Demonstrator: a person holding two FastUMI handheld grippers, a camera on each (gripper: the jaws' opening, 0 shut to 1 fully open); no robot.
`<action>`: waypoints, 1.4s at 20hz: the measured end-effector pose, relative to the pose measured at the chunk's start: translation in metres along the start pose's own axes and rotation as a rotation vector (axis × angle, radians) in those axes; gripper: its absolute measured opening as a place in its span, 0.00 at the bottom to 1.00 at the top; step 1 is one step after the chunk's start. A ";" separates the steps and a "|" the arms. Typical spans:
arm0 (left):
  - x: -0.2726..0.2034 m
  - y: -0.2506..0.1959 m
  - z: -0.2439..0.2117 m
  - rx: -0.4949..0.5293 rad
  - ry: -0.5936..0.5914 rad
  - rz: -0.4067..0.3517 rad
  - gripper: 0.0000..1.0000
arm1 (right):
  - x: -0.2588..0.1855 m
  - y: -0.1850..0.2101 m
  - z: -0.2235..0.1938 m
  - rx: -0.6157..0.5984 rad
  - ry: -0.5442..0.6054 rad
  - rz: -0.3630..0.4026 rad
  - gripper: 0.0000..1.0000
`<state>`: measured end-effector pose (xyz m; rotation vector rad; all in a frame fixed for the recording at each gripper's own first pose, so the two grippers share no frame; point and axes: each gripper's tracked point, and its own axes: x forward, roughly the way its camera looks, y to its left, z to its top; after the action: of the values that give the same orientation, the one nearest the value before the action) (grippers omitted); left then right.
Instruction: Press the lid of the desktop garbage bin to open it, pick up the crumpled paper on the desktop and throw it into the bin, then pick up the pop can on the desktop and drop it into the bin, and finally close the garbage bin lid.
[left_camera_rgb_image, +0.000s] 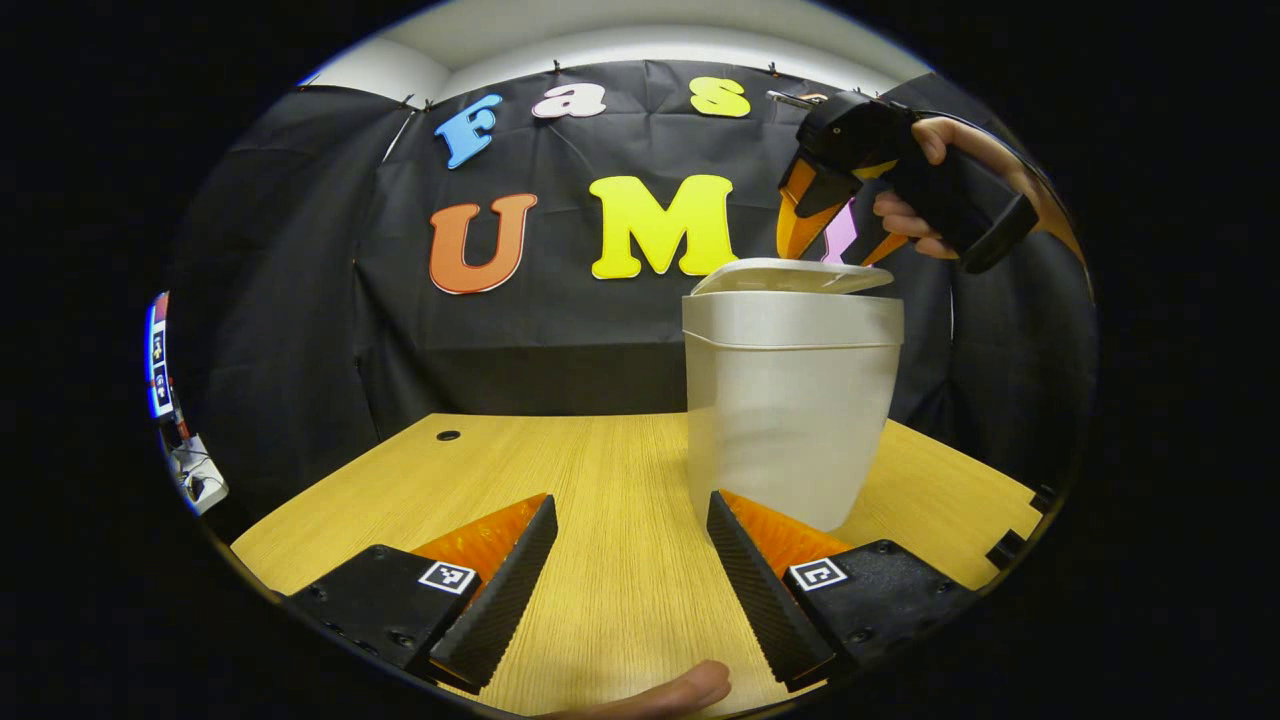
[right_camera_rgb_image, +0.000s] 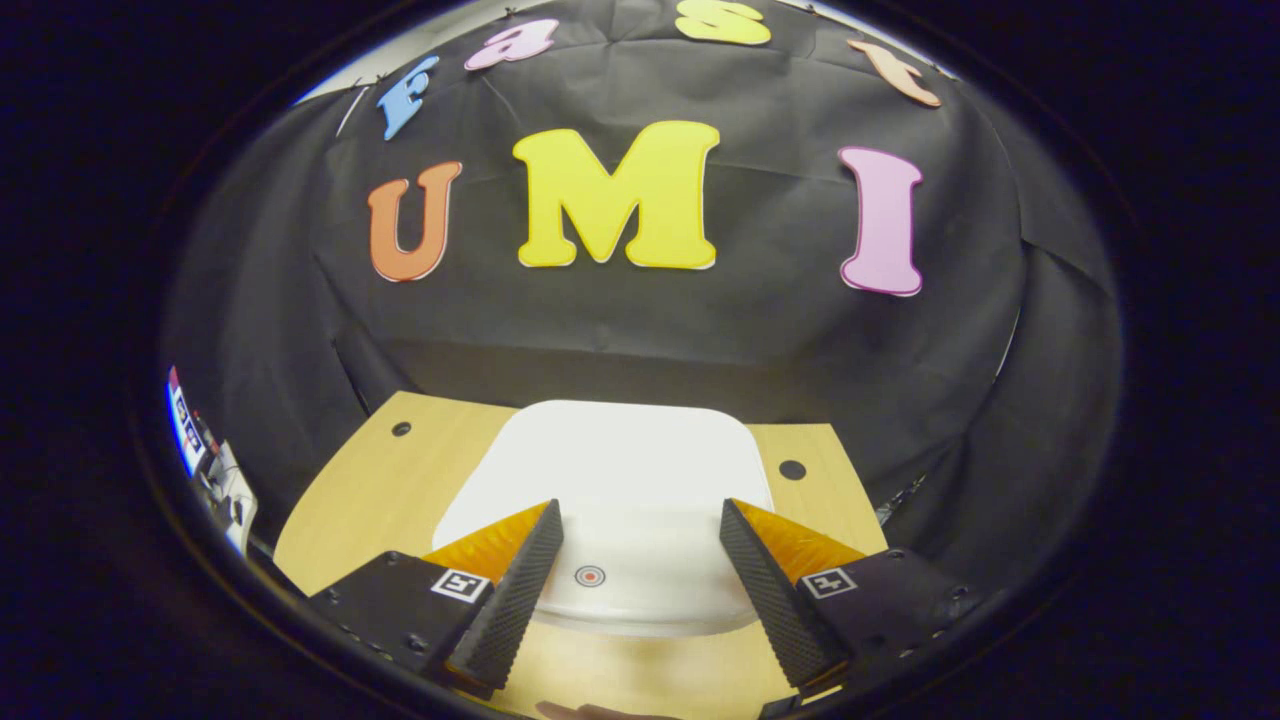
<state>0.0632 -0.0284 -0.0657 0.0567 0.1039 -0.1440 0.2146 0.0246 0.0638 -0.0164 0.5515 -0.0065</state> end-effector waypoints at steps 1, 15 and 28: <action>0.001 0.000 0.000 0.000 0.000 0.001 0.98 | 0.001 0.003 -0.004 0.002 0.009 0.006 0.97; 0.003 0.011 -0.003 -0.001 0.014 0.030 0.98 | -0.012 0.015 -0.032 0.042 -0.173 -0.017 0.98; -0.006 -0.006 0.006 0.021 -0.007 0.027 0.98 | -0.012 0.016 -0.036 0.074 -0.429 -0.033 0.99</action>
<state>0.0571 -0.0337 -0.0594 0.0784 0.0949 -0.1183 0.1856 0.0401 0.0394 0.0451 0.1220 -0.0544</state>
